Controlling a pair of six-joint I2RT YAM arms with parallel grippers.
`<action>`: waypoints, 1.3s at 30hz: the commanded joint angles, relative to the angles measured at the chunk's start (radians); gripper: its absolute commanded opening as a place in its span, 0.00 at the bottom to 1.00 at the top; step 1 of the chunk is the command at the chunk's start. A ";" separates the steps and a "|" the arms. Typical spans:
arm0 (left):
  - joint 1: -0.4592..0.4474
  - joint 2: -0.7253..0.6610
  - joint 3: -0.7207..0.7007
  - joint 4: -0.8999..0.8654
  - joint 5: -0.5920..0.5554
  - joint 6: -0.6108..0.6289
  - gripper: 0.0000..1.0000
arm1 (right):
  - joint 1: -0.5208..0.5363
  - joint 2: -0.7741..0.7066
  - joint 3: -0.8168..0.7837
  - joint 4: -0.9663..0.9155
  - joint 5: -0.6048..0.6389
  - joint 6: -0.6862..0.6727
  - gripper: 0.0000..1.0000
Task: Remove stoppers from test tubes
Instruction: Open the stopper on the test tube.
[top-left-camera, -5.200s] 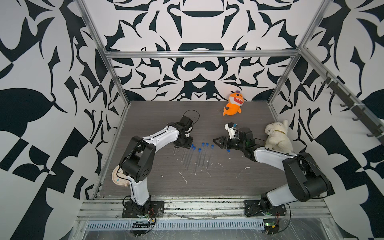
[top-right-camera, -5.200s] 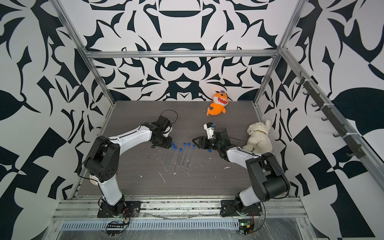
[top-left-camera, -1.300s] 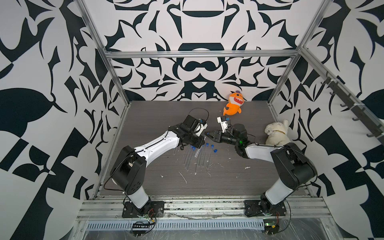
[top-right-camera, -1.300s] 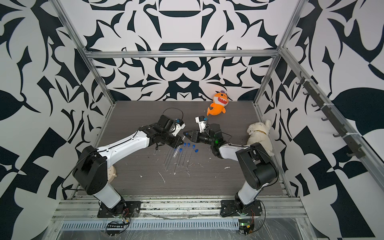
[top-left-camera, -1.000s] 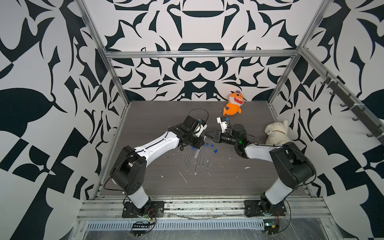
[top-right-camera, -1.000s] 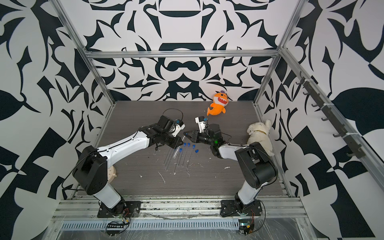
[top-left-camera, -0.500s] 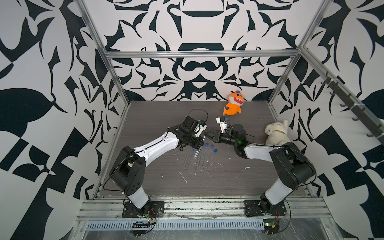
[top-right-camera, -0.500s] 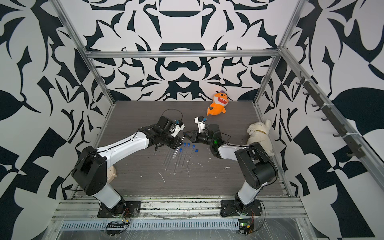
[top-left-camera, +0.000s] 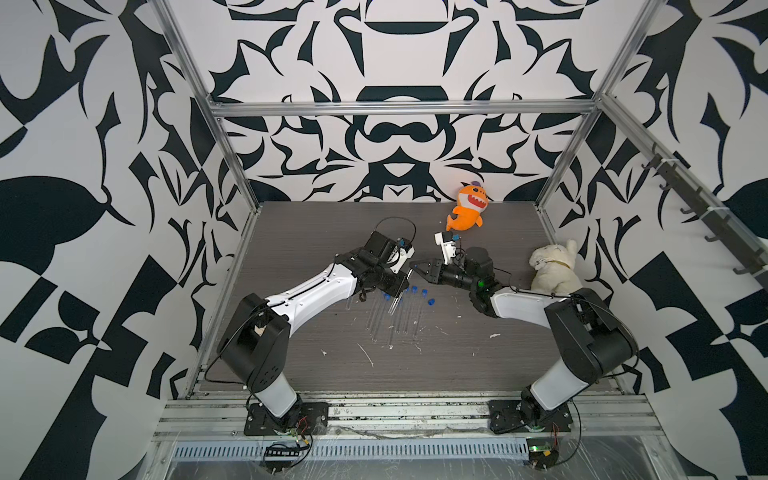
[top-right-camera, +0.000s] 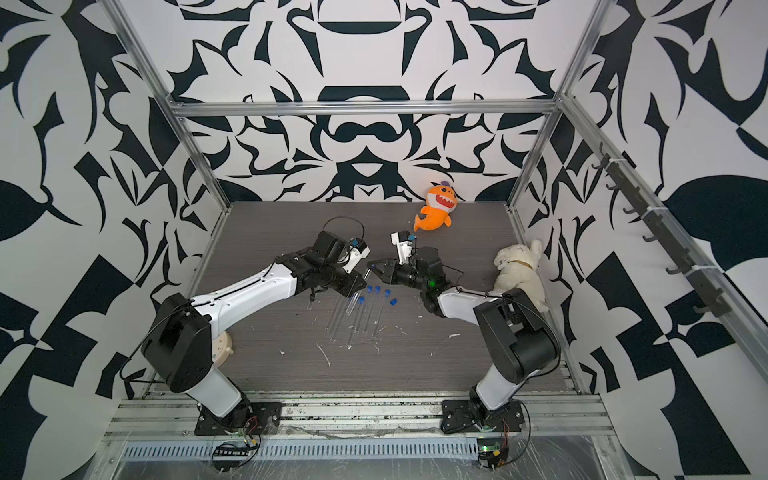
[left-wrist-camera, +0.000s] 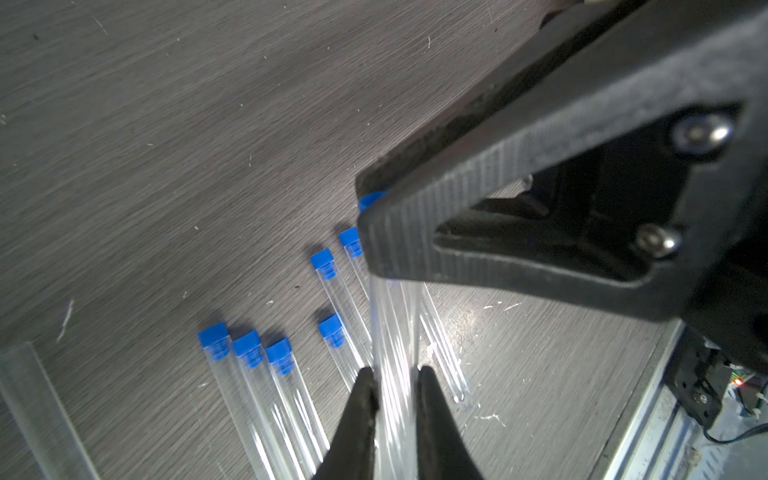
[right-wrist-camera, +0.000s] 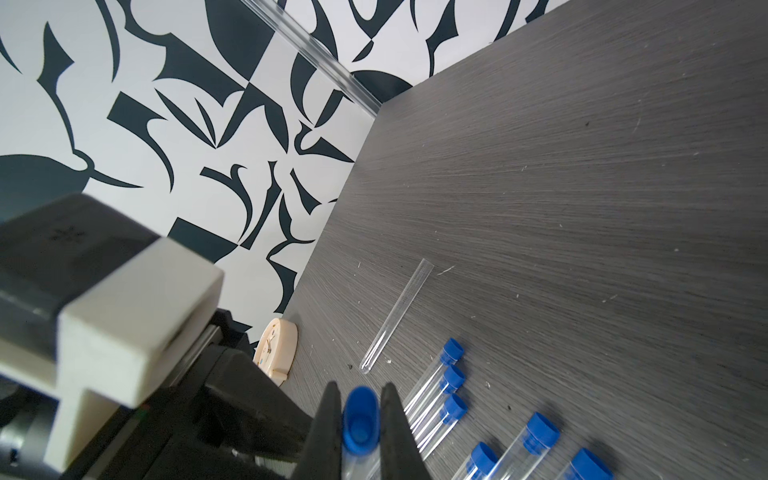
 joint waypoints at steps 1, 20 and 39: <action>-0.004 -0.024 -0.025 -0.064 0.011 0.018 0.00 | -0.008 -0.065 0.059 0.001 0.068 -0.047 0.09; -0.005 -0.014 -0.019 -0.079 -0.004 0.039 0.00 | -0.012 -0.083 0.076 -0.024 0.012 -0.054 0.16; -0.005 -0.022 -0.029 -0.074 -0.014 0.043 0.00 | -0.040 -0.110 0.086 -0.113 0.082 -0.047 0.14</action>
